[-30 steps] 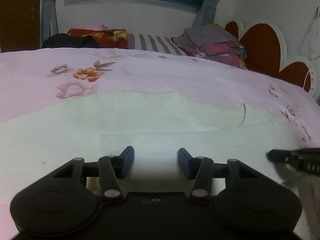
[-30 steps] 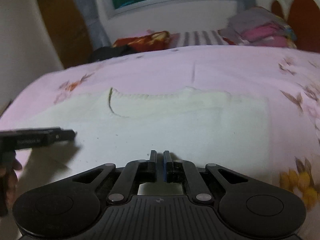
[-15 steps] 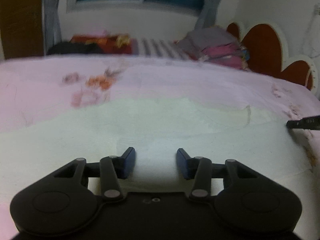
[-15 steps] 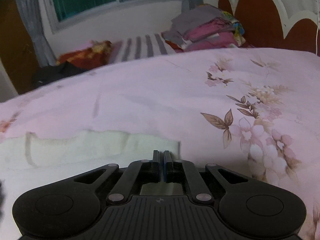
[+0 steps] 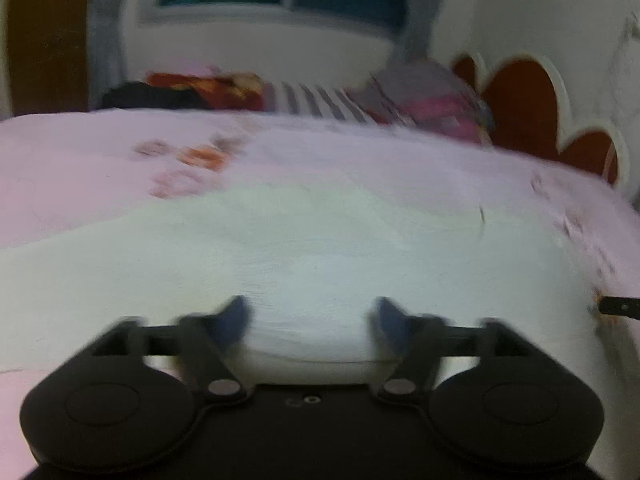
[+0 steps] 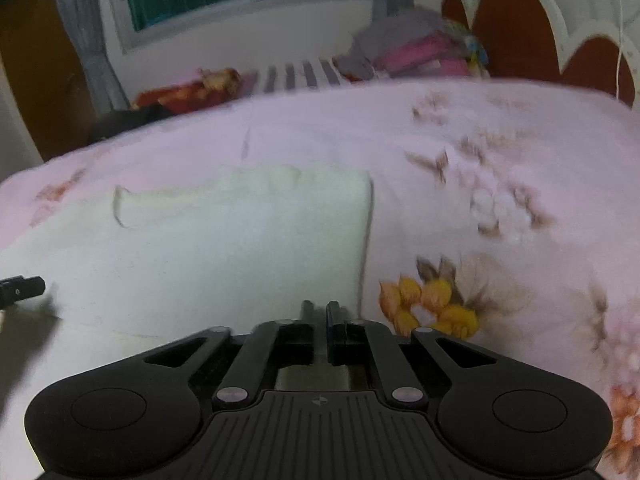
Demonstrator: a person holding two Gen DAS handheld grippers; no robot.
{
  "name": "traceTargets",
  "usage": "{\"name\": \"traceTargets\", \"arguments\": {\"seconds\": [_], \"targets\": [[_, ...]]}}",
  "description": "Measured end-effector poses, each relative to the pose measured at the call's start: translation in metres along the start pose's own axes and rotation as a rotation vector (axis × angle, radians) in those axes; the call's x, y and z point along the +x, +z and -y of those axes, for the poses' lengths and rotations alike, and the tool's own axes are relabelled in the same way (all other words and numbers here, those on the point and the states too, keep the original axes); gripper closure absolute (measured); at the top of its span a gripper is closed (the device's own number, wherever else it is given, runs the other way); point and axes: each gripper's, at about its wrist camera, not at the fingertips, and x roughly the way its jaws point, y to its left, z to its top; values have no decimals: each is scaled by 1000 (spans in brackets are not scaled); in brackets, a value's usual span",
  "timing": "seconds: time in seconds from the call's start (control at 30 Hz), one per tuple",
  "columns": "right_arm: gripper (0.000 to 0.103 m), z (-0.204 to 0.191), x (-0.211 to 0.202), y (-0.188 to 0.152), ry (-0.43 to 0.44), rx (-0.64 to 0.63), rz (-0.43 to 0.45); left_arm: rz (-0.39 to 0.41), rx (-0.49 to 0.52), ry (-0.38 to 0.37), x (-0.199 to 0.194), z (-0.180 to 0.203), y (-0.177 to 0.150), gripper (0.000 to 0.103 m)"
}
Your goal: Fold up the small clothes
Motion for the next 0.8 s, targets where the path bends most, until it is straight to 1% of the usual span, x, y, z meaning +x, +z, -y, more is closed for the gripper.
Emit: {"name": "traceTargets", "arguments": {"seconds": [0.03,0.07,0.1,0.13,0.17,0.2,0.23,0.27,0.3,0.37,0.4,0.47,0.6,0.67,0.73,0.77,0.8], "targets": [[92,-3,-8,2,14,2,17,31,-29,20,-12,-10,-3,9],[79,-4,-13,4,31,1,13,55,-68,43,-24,-23,-7,8],[48,-6,-18,5,50,0,6,59,-109,61,-35,-38,-11,10],[41,-9,-25,5,57,1,33,59,-157,79,-46,-57,-16,12],[41,-12,-32,3,68,-8,61,63,-202,101,-55,-74,-22,21],[41,-16,-36,2,77,-16,57,69,-259,137,-67,-96,-29,31],[41,-19,-37,0,81,-12,46,75,-316,171,-77,-117,-36,34],[41,-21,-38,-2,84,-6,43,87,-394,220,-90,-144,-45,38],[42,-25,-38,-5,92,-3,42,99,-461,257,-99,-165,-52,39],[42,-31,-35,-9,97,-6,28,143,-630,329,-121,-212,-69,40],[42,-34,-33,-12,101,-4,16,160,-707,350,-129,-232,-77,41],[44,-40,-31,-17,117,8,-1,200,-815,350,-141,-263,-88,48],[44,-52,-27,-21,111,13,-20,279,-970,302,-145,-298,-100,53],[44,-57,-28,-21,113,11,-18,318,-1028,279,-142,-309,-102,53],[44,-60,-30,-20,112,11,-10,335,-1052,266,-137,-317,-101,60],[44,-60,-31,-18,110,16,-6,334,-1060,255,-134,-321,-99,73],[44,-59,-32,-17,106,27,-1,319,-1071,253,-131,-325,-99,102]]}}
